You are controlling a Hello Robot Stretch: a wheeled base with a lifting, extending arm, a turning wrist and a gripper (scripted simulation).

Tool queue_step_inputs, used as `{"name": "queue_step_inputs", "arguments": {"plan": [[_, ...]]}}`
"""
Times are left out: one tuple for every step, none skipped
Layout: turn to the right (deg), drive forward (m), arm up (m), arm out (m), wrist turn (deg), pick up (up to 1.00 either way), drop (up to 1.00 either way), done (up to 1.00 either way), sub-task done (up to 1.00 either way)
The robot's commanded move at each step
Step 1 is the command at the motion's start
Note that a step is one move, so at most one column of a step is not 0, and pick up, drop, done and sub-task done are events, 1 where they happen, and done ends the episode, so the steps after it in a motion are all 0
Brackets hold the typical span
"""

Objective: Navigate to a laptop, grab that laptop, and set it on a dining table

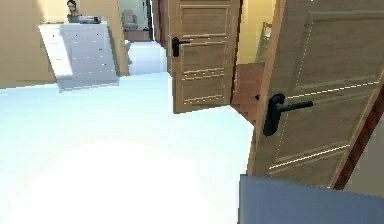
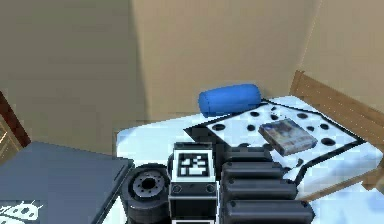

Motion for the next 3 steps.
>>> {"name": "queue_step_inputs", "arguments": {"plan": [[6.0,0.00,0.00,0.00,0.0,0.00,0.00,0.00,0.00],[0.0,0.30,0.00,0.00,0.0,0.00,0.00,0.00,0.00],[-9.0,0.00,0.00,0.00,0.0,0.00,0.00,0.00,0.00]]}}
